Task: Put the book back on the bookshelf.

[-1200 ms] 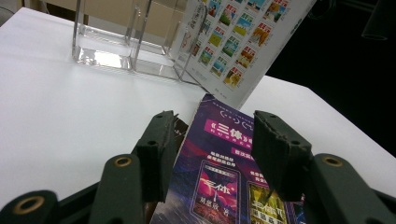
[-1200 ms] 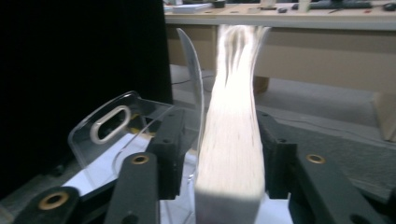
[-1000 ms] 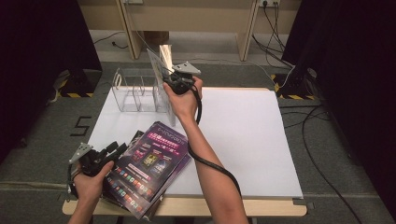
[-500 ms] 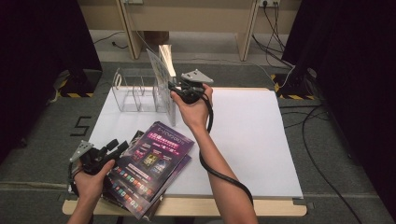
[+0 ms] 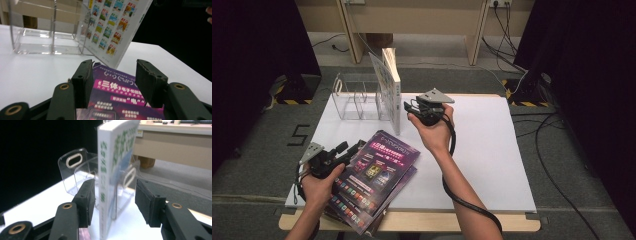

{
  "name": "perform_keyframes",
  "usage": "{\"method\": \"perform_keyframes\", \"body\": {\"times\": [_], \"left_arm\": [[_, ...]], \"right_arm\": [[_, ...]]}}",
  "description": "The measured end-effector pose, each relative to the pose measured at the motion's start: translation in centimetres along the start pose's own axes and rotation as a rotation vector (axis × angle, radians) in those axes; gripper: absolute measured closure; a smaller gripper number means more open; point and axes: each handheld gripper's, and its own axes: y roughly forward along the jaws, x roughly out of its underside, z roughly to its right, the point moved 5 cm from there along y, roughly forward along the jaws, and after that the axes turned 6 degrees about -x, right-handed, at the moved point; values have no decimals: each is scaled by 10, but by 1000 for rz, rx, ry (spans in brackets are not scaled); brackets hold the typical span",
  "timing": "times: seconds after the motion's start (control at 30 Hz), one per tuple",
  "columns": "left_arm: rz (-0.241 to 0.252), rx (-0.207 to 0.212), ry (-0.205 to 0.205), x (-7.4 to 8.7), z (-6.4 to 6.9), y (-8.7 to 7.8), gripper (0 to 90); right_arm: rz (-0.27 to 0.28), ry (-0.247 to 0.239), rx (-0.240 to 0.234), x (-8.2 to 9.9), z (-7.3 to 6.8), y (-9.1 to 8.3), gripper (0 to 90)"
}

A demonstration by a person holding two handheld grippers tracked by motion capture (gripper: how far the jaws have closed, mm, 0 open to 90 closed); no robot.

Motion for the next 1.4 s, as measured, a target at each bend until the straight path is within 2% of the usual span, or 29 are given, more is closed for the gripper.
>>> {"method": "perform_keyframes", "body": {"times": [0.07, 0.1, 0.3, 0.57, 0.67, 0.97, 1.13, 1.4], "left_arm": [[0, 9, 13, -5, 5, 6, 481], [-3, 15, 18, -7, 8, 10, 483], [12, 43, 66, -19, 23, 29, 522], [7, 49, 102, -34, 35, 50, 521], [8, 57, 98, -39, 39, 58, 524], [14, 32, 133, -46, 43, 71, 505], [33, -16, 134, -54, 44, 76, 477], [43, -18, 178, -60, 63, 94, 426]], "right_arm": [[-8, 13, -5, 7, 2, -5, 514], [-13, -2, 0, 9, 4, -8, 516], [-23, -8, 13, 21, 10, -22, 519], [-7, 4, 38, 35, 21, -40, 518], [7, 15, 51, 39, 25, -47, 517], [26, 21, 82, 50, 35, -64, 516], [27, 10, 100, 58, 35, -70, 517], [31, 13, 116, 67, 37, -77, 517]]}}
